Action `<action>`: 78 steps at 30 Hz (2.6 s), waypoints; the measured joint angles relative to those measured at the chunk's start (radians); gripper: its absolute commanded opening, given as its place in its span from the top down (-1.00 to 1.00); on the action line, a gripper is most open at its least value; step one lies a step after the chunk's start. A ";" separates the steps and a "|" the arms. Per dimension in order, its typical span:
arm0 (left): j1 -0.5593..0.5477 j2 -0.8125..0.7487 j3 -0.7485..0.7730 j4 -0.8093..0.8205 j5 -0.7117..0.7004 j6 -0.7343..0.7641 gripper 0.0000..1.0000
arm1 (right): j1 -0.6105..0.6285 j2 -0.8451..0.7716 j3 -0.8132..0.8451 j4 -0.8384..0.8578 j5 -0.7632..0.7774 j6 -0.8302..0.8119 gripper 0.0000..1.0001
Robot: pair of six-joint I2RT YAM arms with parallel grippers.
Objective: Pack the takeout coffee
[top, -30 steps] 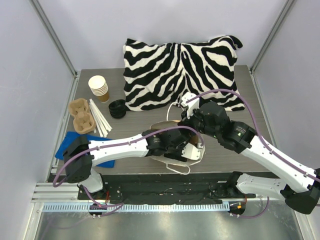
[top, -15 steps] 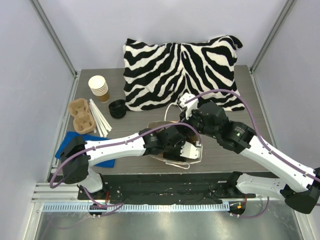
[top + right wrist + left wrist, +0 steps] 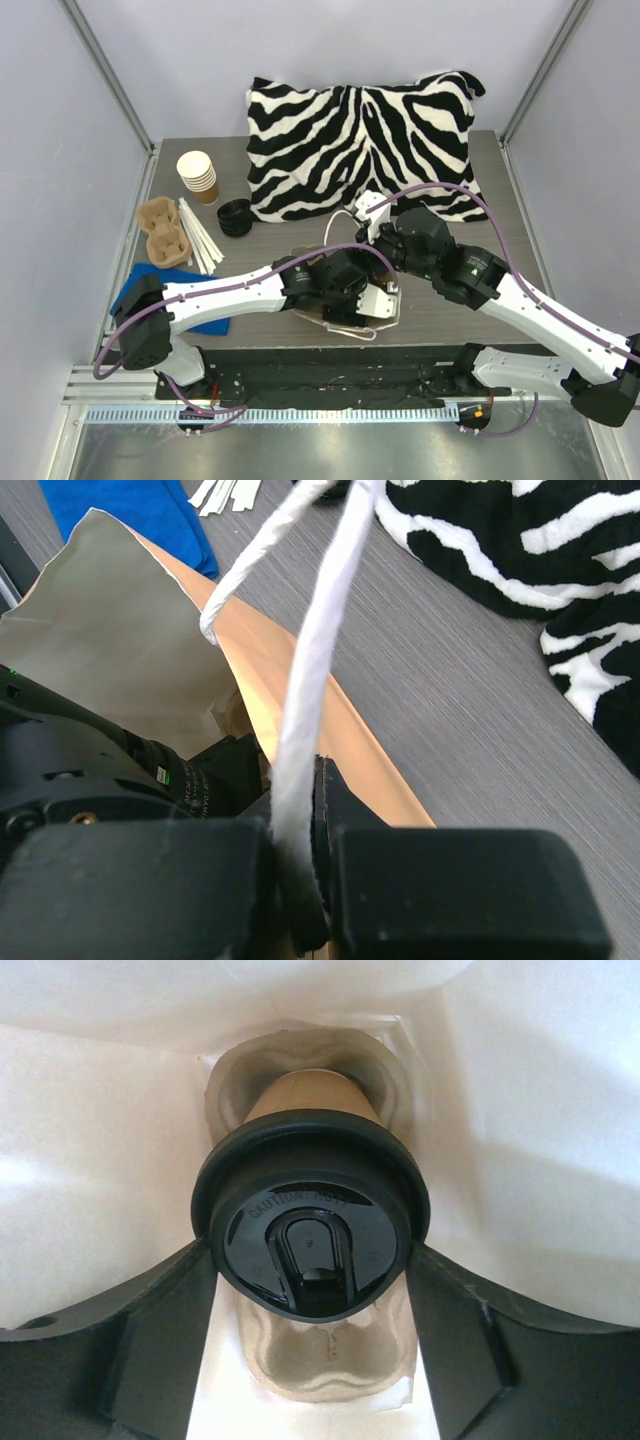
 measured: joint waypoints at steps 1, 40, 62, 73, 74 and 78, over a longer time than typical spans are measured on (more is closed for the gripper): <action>0.001 -0.001 -0.001 -0.002 0.006 0.000 -0.71 | 0.001 -0.001 -0.003 0.005 0.000 -0.002 0.99; 0.034 -0.079 -0.005 -0.112 0.167 -0.005 -0.69 | 0.028 -0.027 -0.048 0.085 -0.024 -0.068 0.98; 0.043 -0.073 0.013 -0.114 0.159 0.000 -0.33 | 0.023 -0.024 -0.048 0.100 -0.027 -0.071 0.99; 0.059 -0.002 0.057 -0.103 0.148 -0.007 -0.26 | -0.006 -0.018 -0.048 0.090 0.031 -0.068 0.98; 0.060 0.005 0.062 -0.103 0.148 -0.007 -0.25 | -0.008 -0.018 -0.048 0.089 0.038 -0.067 0.99; 0.063 0.021 0.072 -0.097 0.148 -0.005 -0.23 | -0.014 -0.018 -0.048 0.084 0.053 -0.067 0.98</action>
